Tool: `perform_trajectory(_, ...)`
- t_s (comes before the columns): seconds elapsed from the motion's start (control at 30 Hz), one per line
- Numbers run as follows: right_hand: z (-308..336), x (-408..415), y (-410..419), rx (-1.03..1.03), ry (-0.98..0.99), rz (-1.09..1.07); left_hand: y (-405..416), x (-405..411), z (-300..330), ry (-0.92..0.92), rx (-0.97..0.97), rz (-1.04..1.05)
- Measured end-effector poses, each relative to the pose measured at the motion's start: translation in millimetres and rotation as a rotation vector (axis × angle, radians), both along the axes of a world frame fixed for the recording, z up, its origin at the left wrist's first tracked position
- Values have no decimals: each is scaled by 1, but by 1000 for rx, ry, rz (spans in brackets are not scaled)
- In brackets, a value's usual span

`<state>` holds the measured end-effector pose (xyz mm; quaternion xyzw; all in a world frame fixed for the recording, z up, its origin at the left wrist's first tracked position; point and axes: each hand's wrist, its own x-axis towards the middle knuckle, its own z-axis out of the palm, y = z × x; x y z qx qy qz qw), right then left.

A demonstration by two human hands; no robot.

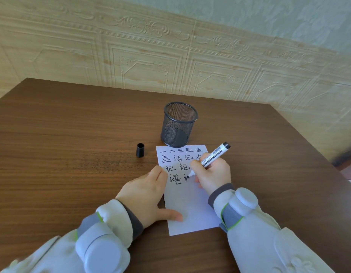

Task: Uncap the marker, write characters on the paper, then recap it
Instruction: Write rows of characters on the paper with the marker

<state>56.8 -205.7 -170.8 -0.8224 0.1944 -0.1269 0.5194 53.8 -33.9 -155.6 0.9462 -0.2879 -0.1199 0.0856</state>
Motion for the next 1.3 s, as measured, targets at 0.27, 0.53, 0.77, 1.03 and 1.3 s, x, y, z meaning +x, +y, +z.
perform_trajectory(0.27,4,-2,0,9,-22,-46,0,0,0,5,0,4)
perform_trajectory(0.53,-1,1,-2,-31,-36,-101,0,0,1,5,2,2)
perform_trajectory(0.77,-1,2,-2,-73,-22,-79,0,0,1,10,-16,0)
perform_trajectory(1.03,0,1,-4,-71,-20,-41,1,0,2,2,4,0)
perform_trajectory(1.3,-2,1,-3,-97,-42,-44,1,0,2,15,5,2)
